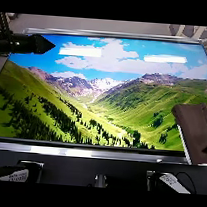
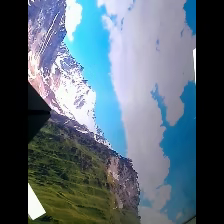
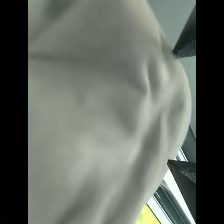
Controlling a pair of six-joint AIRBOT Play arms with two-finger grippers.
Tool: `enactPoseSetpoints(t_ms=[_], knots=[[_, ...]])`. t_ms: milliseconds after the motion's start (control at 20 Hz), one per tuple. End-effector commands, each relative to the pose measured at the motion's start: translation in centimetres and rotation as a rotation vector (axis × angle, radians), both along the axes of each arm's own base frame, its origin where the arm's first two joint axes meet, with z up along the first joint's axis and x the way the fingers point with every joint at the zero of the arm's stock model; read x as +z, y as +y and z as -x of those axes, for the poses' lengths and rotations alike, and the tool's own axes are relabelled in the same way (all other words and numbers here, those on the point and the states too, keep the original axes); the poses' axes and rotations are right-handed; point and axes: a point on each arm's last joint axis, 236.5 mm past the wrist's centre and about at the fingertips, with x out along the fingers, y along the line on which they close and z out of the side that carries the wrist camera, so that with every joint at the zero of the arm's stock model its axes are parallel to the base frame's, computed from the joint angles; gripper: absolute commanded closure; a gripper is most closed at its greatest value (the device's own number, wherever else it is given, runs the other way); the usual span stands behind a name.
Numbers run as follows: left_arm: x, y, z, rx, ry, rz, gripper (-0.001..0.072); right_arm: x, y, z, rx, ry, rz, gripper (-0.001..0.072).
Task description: Fold the shirts.
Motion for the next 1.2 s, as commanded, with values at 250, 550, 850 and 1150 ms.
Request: enactPoseSetpoints(t_ms=[250, 550, 850, 1150], knots=[[5.6, 6.2, -3.9, 0.33, -0.187, -0.227, 0.069, 31.2, -9.7, -17.8, 0.26, -0.599, 0.907, 0.0047], [-10.0, 8.5, -1.7, 0.405, 0.366, -0.527, 0.0185, 20.6, 16.2, -29.2, 0.827, -0.519, 0.381, 0.0053], [-18.6, 6.1, 4.6, 0.253, 0.636, -0.568, 0.0103, 9.8, 25.7, -25.5, 1.083, -0.141, 0.005, 0.0044], [-18.8, 6.8, 4.5, 0.258, 0.636, -0.573, 0.0102, 9.7, 26.0, -25.7, 1.08, -0.146, 0.012, 0.0044]])
